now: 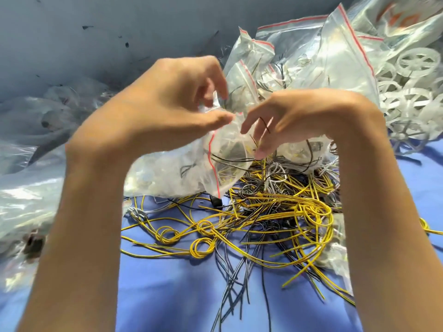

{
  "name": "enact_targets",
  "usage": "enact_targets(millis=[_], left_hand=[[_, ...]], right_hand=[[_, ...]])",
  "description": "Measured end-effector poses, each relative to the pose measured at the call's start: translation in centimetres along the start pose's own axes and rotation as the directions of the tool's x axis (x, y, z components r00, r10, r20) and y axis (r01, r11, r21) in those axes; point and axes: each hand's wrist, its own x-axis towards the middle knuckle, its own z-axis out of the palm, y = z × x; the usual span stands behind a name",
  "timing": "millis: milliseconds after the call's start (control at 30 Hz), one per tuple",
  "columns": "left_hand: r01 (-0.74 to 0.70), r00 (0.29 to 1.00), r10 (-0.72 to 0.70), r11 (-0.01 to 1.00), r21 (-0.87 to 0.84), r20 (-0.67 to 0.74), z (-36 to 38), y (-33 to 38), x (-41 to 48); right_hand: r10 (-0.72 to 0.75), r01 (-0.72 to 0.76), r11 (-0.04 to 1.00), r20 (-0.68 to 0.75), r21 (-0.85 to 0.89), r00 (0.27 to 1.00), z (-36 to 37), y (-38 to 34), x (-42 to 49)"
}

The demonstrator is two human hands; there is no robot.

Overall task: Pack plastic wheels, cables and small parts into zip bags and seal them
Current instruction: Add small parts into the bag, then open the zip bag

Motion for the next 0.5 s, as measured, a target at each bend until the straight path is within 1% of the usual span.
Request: enact_targets(millis=[33,100,167,200,233,300,367,500], left_hand=[[-0.058,0.998,0.058,0.998,-0.028,0.029,0.5,1.1,0.0],[-0.14,0.979,0.144,0.989,-0.038,0.147,2.2,3.0,0.2],[-0.18,0.944,0.158,0.982,0.052,0.291,4.6,4.2,0.4],[-0.193,0.933,0.141,0.973,0.128,0.332,6.0,4.5,0.5],[-0.198,0.932,0.113,0.955,0.222,0.345,7.2,4.6,0.6],[-0.194,0.943,0.068,0.909,0.37,0.327,8.9,4.4,0.6],[-0.158,0.939,0.013,0.903,0.398,0.343,9.5,4.0,0.7],[-0.098,0.895,-0.087,0.918,0.384,0.437,9.7,3.1,0.7]], right_hand=[[0.009,-0.008,1.0,0.01,-0.017,1.0,-0.1,0.1,-0.1],[-0.005,0.005,0.998,-0.009,-0.057,1.0,-0.1,0.2,-0.1],[-0.029,0.024,0.996,-0.053,-0.089,0.998,-0.1,0.3,-0.1],[-0.027,0.022,0.997,-0.069,-0.08,0.997,-0.1,0.3,-0.1],[-0.023,0.019,0.998,-0.077,-0.054,0.997,-0.1,0.3,-0.1],[-0.013,0.014,1.0,-0.09,0.01,0.996,-0.1,0.4,-0.1],[-0.002,0.007,0.999,-0.109,0.04,0.994,-0.1,0.5,-0.1],[0.002,0.005,0.999,-0.146,0.043,0.989,-0.1,0.8,0.1]])
